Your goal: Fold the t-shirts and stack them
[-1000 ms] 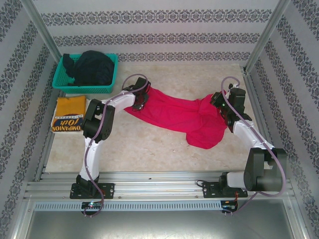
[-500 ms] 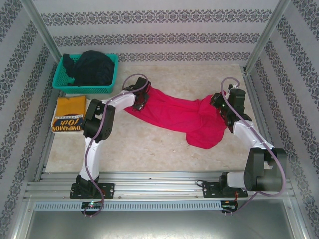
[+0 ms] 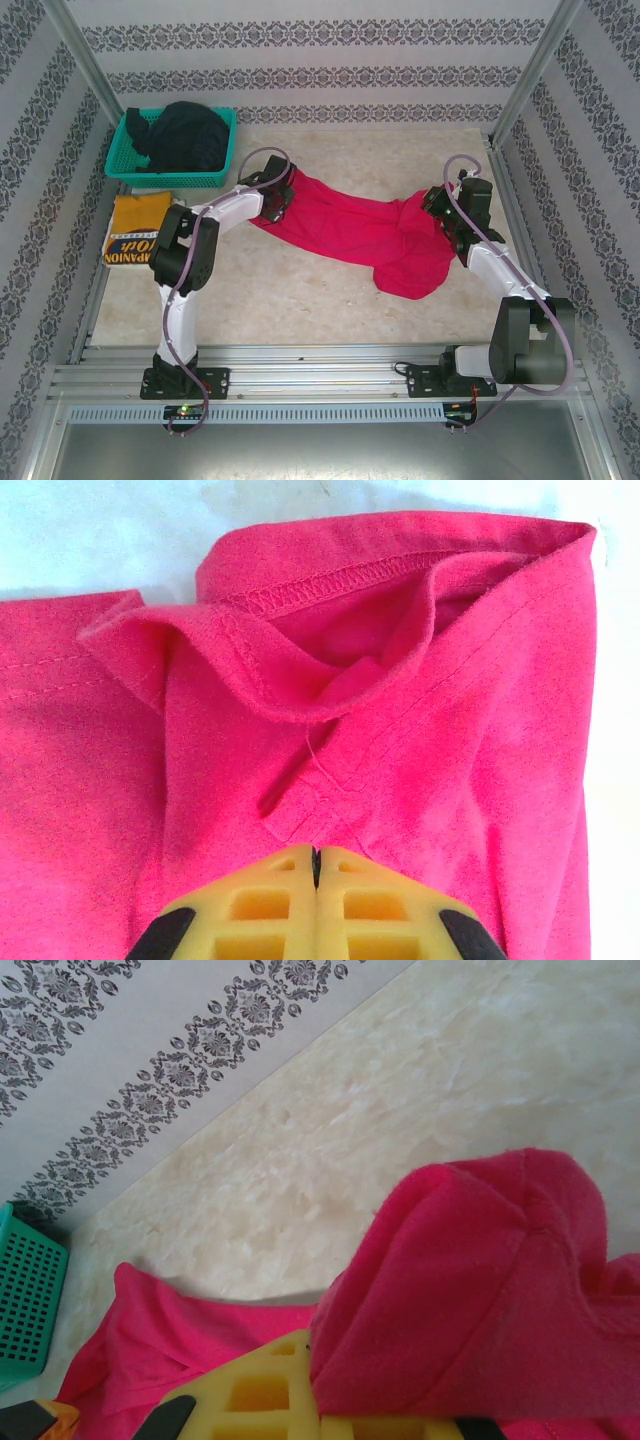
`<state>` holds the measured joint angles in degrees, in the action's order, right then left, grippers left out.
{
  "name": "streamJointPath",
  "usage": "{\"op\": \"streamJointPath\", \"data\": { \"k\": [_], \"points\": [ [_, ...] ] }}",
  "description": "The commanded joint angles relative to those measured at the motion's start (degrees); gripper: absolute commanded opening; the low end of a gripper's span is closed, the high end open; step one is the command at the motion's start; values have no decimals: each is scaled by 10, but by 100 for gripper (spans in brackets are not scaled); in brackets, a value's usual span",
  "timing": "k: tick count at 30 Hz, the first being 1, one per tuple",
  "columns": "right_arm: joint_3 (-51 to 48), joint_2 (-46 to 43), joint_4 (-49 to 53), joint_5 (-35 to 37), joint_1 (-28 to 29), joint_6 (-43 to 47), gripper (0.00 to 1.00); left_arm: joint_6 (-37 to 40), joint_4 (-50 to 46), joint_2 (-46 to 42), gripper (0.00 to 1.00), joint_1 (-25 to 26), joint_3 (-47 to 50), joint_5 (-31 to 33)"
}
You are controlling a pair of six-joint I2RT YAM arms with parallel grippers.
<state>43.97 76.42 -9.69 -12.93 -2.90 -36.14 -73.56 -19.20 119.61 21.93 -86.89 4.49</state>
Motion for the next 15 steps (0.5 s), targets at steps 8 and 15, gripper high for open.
{"op": "streamJointPath", "data": {
  "k": [8,15],
  "points": [
    [-8,-6,-12,1,0,-5,0,-17,2,48,35,-9,-43,-18],
    [-7,-7,-9,2,0,-3,0,-14,-22,77,32,-12,-74,-13]
  ]
}}
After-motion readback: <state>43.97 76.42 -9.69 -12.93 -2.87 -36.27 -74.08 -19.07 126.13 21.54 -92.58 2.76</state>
